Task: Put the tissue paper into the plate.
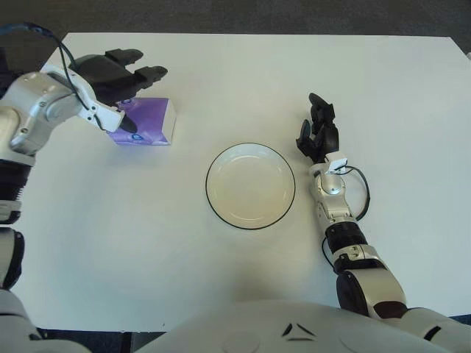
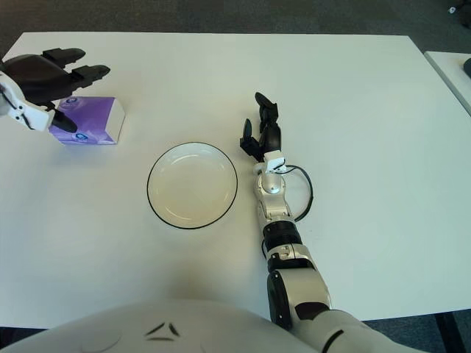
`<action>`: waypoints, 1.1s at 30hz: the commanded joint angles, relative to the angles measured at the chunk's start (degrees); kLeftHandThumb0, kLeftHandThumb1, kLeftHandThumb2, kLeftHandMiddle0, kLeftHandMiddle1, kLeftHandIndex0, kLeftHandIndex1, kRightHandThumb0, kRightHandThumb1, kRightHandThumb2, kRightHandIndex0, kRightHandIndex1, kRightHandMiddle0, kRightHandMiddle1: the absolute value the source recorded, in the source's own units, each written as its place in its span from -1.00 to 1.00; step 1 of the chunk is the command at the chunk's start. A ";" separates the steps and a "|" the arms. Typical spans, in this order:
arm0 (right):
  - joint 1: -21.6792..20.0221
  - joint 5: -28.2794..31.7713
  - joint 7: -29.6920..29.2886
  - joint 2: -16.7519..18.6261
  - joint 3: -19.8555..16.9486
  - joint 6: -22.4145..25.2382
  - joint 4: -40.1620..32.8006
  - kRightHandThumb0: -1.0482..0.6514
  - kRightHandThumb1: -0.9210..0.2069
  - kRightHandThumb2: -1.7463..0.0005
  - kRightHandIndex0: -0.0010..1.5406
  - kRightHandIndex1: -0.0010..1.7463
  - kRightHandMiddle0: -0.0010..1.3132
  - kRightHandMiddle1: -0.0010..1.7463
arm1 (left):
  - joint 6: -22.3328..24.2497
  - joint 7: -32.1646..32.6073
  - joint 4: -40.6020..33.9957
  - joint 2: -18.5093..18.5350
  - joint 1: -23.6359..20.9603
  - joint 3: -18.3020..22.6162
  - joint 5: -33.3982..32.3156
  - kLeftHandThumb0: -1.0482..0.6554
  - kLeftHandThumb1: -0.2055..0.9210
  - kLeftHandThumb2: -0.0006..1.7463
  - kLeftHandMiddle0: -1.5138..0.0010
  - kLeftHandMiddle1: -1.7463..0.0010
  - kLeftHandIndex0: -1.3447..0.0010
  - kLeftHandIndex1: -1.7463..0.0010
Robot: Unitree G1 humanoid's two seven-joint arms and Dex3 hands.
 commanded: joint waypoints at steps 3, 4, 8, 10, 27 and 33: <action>7.21 -0.39 0.45 -0.73 -0.40 -1.00 7.55 -0.40 -1.00 0.10 -0.64 -0.75 -1.00 -0.26 | -2.18 1.11 4.55 -1.06 -1.50 -2.41 0.85 -1.00 1.00 -0.77 1.00 1.00 1.00 1.00; 7.22 -0.35 0.49 -0.76 -0.43 -1.01 7.55 -0.40 -1.00 0.10 -0.64 -0.75 -1.00 -0.25 | -2.42 0.94 4.85 -1.08 -1.71 -2.54 0.78 -1.00 1.00 -0.77 1.00 1.00 1.00 1.00; 7.24 -0.23 0.58 -0.88 -0.53 -1.05 7.60 -0.39 -1.00 0.10 -0.64 -0.75 -1.00 -0.24 | -3.76 0.49 6.85 -1.03 -2.94 -3.60 1.04 -1.00 1.00 -0.78 1.00 1.00 1.00 1.00; 7.25 -0.13 0.69 -0.96 -0.60 -1.09 7.65 -0.39 -1.00 0.10 -0.65 -0.75 -1.00 -0.24 | -4.30 0.41 7.81 -1.10 -3.50 -4.17 1.35 -1.00 1.00 -0.79 1.00 1.00 1.00 1.00; 7.06 0.42 1.40 -1.45 -1.30 -1.34 8.39 -0.38 -1.00 0.09 -0.66 -0.75 -1.00 -0.23 | -3.86 0.42 13.94 -3.97 -6.39 -8.58 3.88 -1.00 1.00 -0.84 1.00 1.00 1.00 1.00; 7.07 0.39 1.33 -1.62 -1.35 -1.37 8.46 -0.39 -1.00 0.09 -0.66 -0.75 -1.00 -0.23 | -2.13 0.37 15.94 -5.60 -6.99 -9.91 5.04 -1.00 1.00 -0.84 1.00 1.00 1.00 1.00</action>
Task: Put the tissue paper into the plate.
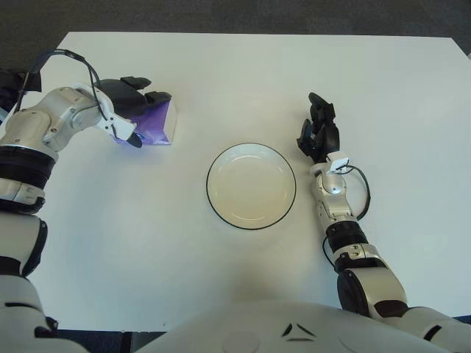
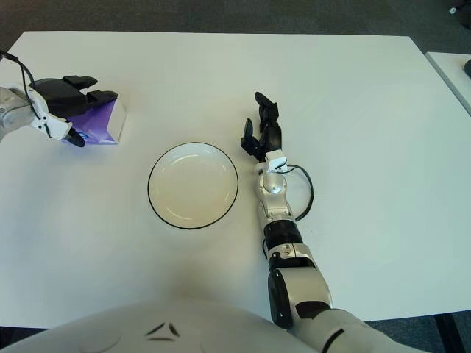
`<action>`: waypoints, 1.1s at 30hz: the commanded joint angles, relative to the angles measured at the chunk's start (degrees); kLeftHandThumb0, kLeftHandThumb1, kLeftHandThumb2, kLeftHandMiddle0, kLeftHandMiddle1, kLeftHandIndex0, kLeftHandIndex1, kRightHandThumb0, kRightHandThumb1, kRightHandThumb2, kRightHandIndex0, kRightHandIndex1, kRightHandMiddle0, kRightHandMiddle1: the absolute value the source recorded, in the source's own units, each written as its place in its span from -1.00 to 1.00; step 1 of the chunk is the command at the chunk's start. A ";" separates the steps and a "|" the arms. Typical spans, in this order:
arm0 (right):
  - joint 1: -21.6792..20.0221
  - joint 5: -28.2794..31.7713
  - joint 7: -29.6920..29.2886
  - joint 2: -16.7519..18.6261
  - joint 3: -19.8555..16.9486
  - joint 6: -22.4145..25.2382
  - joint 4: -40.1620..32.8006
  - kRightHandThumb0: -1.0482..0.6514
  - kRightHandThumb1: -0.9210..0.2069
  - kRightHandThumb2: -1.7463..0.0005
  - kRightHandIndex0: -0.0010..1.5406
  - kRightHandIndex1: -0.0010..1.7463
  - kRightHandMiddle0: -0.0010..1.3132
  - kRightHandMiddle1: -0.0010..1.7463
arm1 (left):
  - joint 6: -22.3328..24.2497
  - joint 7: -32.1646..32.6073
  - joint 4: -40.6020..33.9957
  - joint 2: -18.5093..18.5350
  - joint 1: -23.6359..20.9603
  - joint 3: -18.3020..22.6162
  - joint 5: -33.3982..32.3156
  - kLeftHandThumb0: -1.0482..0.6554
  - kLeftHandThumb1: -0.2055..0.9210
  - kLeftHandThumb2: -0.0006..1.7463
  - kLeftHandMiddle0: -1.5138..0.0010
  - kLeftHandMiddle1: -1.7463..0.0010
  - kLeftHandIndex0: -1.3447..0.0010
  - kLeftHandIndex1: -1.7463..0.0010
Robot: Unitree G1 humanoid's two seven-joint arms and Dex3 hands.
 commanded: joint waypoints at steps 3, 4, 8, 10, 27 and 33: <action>7.66 -0.74 0.04 -1.18 -0.62 -0.95 7.73 -0.38 -1.00 0.09 -0.66 -0.75 -1.00 -0.23 | 2.29 -0.09 2.61 -1.58 -1.10 -1.93 1.72 -1.00 1.00 -0.85 1.00 1.00 1.00 1.00; 7.69 -0.74 0.04 -1.20 -0.63 -0.98 7.72 -0.38 -1.00 0.09 -0.66 -0.75 -1.00 -0.23 | 2.56 -0.05 2.81 -1.72 -1.16 -2.08 1.77 -1.00 1.00 -0.85 1.00 1.00 1.00 1.00; 7.85 -0.74 0.06 -1.21 -0.64 -1.01 7.51 -0.38 -1.00 0.09 -0.66 -0.75 -1.00 -0.23 | 3.63 1.18 4.83 -2.54 -2.13 -3.12 2.96 -1.00 0.99 -0.86 1.00 1.00 1.00 1.00; 7.94 -0.76 0.04 -1.21 -0.64 -0.99 7.42 -0.38 -1.00 0.09 -0.65 -0.75 -1.00 -0.23 | 3.88 1.98 5.77 -2.77 -2.70 -3.71 3.64 -1.00 0.99 -0.87 1.00 1.00 1.00 1.00; 8.12 -0.45 0.17 -1.29 -0.92 -1.27 7.69 -0.38 -1.00 0.09 -0.65 -0.75 -1.00 -0.22 | 5.55 10.52 14.56 -5.15 -6.45 -6.97 6.57 -1.00 1.00 -0.86 1.00 1.00 1.00 1.00; 8.04 -0.33 0.25 -1.45 -0.96 -1.60 7.97 -0.38 -1.00 0.09 -0.65 -0.74 -1.00 -0.21 | 6.04 12.75 17.73 -6.46 -8.19 -8.53 7.46 -1.00 1.00 -0.83 1.00 1.00 1.00 1.00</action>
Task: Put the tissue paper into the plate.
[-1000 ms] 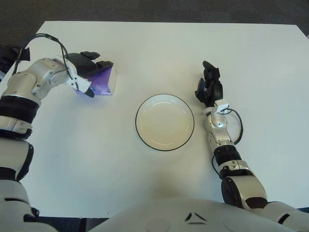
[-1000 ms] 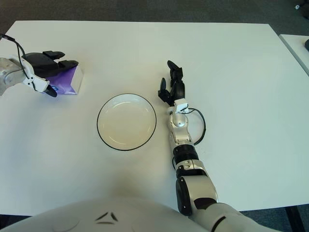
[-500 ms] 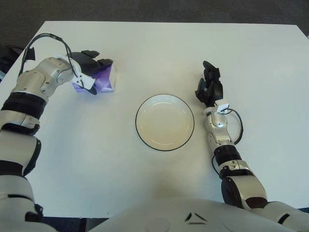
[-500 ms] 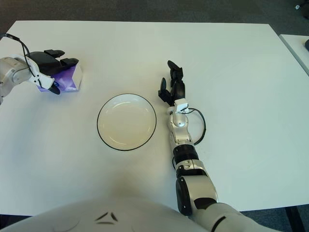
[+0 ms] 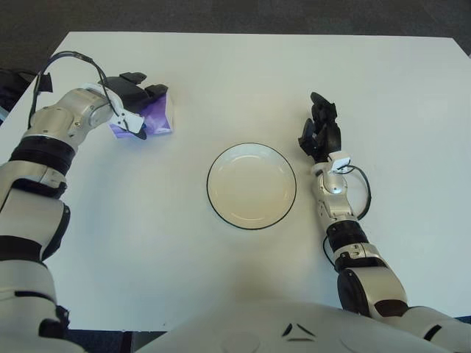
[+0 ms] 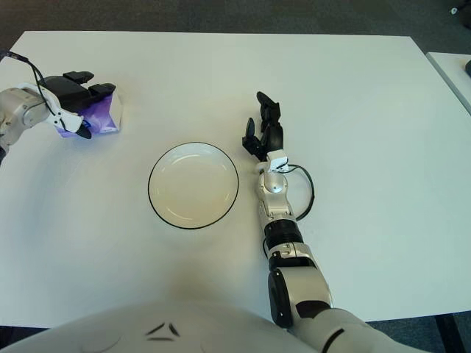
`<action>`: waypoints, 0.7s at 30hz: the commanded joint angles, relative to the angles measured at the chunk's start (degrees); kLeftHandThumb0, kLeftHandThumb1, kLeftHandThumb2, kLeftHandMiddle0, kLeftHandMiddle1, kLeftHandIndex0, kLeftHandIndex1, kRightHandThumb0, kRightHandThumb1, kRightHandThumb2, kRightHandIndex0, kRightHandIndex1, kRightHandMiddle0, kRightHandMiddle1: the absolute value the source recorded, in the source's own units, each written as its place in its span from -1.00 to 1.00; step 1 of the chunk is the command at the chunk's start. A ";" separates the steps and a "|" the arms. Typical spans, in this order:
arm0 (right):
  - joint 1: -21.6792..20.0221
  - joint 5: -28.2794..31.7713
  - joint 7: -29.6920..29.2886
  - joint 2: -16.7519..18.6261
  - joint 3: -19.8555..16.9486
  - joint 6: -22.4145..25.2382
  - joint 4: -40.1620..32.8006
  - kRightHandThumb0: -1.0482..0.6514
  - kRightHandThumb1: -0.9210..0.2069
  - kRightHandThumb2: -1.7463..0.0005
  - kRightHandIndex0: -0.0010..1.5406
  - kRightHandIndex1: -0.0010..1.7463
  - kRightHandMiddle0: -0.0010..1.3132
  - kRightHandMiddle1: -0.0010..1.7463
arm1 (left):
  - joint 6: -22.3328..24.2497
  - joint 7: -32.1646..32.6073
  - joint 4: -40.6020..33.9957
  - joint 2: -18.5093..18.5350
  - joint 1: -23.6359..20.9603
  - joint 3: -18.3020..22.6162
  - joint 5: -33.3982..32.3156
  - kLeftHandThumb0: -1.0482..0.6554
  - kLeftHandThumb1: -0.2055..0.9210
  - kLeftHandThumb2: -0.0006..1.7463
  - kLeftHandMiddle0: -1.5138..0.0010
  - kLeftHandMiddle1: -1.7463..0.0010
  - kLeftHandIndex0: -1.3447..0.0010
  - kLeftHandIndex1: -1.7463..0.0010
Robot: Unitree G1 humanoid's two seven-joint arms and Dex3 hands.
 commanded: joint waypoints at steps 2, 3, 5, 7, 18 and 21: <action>8.09 -1.01 0.21 -1.45 -0.56 -1.43 7.94 -0.38 -1.00 0.09 -0.65 -0.74 -1.00 -0.21 | 1.11 2.09 3.69 -1.69 -1.44 -2.56 2.12 -1.00 1.00 -0.83 1.00 1.00 1.00 1.00; 8.11 -1.10 0.13 -1.50 -0.51 -1.45 7.92 -0.38 -1.00 0.09 -0.65 -0.74 -1.00 -0.21 | 1.53 3.04 4.27 -2.01 -1.69 -2.86 2.45 -1.00 1.00 -0.83 1.00 1.00 1.00 1.00; 8.12 -1.22 0.03 -1.58 -0.45 -1.43 7.91 -0.38 -1.00 0.09 -0.65 -0.74 -1.00 -0.21 | 2.17 4.66 5.37 -2.55 -2.15 -3.37 2.94 -1.00 1.00 -0.83 1.00 1.00 1.00 1.00; 8.11 -1.24 0.01 -1.63 -0.44 -1.37 7.93 -0.39 -1.00 0.09 -0.65 -0.74 -1.00 -0.21 | 2.56 5.94 6.40 -2.98 -2.56 -3.85 3.25 -1.00 1.00 -0.83 1.00 1.00 1.00 1.00; 7.98 -1.06 0.06 -1.88 -0.64 -1.27 8.05 -0.38 -1.00 0.09 -0.65 -0.74 -1.00 -0.21 | 3.51 9.41 10.13 -4.50 -4.54 -6.32 3.84 -1.00 1.00 -0.82 1.00 1.00 1.00 1.00; 7.94 -1.07 -0.03 -1.97 -0.68 -1.34 8.16 -0.38 -1.00 0.09 -0.65 -0.74 -1.00 -0.20 | 3.71 9.47 10.80 -4.93 -4.90 -6.63 3.46 -1.00 0.99 -0.82 1.00 1.00 1.00 1.00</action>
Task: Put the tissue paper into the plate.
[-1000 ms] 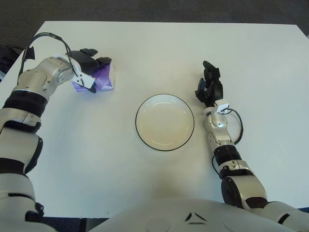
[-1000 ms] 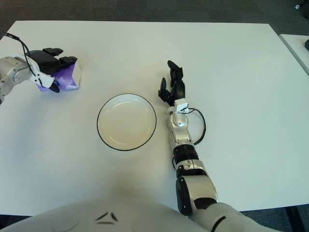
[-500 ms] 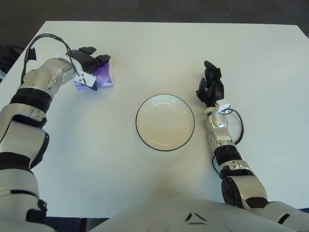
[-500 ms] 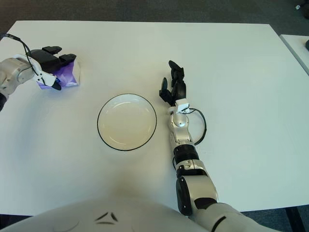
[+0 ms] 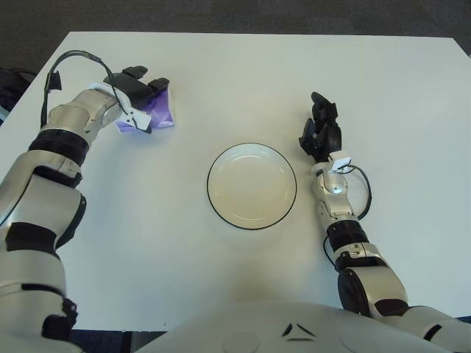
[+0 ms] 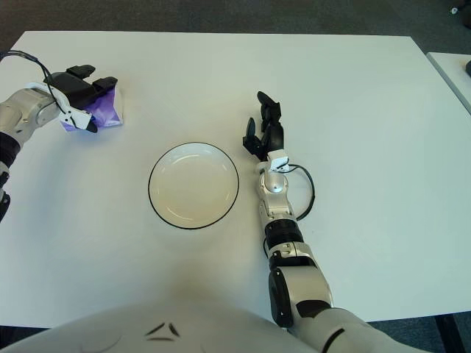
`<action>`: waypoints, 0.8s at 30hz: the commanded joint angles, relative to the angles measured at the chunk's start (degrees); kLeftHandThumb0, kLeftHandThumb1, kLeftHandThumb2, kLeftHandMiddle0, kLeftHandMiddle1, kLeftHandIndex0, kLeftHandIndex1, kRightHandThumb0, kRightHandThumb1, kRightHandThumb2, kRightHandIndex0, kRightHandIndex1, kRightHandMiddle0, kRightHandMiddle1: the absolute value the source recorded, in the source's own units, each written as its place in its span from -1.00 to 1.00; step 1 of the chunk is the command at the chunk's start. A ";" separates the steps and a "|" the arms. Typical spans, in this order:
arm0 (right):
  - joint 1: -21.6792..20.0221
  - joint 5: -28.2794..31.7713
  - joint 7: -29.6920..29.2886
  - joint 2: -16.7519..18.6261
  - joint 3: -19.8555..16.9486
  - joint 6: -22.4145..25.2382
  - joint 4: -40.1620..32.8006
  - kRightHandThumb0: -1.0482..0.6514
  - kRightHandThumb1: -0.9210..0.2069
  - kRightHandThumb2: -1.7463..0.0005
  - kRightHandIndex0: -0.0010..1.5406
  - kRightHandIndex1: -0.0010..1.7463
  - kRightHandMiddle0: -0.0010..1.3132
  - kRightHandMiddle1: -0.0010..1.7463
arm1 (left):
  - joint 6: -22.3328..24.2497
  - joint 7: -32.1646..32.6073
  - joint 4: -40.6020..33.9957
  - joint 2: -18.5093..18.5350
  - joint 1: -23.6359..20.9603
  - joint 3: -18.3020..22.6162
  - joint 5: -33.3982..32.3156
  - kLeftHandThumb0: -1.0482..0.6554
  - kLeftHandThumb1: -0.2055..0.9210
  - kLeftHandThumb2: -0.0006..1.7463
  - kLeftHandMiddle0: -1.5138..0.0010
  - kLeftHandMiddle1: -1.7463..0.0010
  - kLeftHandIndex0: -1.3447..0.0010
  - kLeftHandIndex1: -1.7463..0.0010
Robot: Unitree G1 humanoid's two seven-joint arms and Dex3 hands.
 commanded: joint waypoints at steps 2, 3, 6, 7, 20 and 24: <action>8.17 -1.24 -0.08 -1.76 -0.68 -1.20 7.76 -0.38 -1.00 0.09 -0.65 -0.74 -1.00 -0.20 | 0.44 0.11 2.06 -1.09 -0.37 -1.46 0.43 -1.00 0.99 -0.83 1.00 1.00 1.00 1.00; 8.14 -1.24 -0.10 -1.78 -0.70 -1.20 7.80 -0.38 -1.00 0.09 -0.65 -0.74 -1.00 -0.19 | 0.50 0.14 2.26 -1.24 -0.48 -1.53 0.39 -1.00 0.99 -0.83 1.00 1.00 1.00 1.00; 8.14 -1.21 -0.15 -1.85 -0.75 -1.22 7.82 -0.38 -1.00 0.08 -0.65 -0.74 -1.00 -0.19 | 1.03 -0.15 3.16 -2.00 -1.00 -1.86 0.35 -1.00 0.98 -0.84 1.00 1.00 1.00 1.00; 8.16 -1.19 -0.16 -1.87 -0.76 -1.24 7.81 -0.38 -1.00 0.09 -0.65 -0.74 -1.00 -0.19 | 1.23 -0.28 3.50 -2.28 -1.19 -1.99 0.35 -1.00 0.98 -0.85 1.00 1.00 1.00 1.00; 8.16 -0.81 0.17 -2.38 -1.01 -1.58 8.12 -0.38 -1.00 0.08 -0.66 -0.74 -1.00 -0.19 | 1.29 0.20 6.69 -4.27 -2.94 -3.97 0.42 -0.99 0.96 -0.87 1.00 1.00 1.00 1.00; 8.06 -0.85 0.11 -2.59 -1.13 -1.61 8.41 -0.38 -1.00 0.08 -0.66 -0.74 -1.00 -0.19 | 1.30 0.60 7.80 -4.96 -3.27 -4.14 0.07 -0.98 0.97 -0.87 1.00 1.00 0.98 0.99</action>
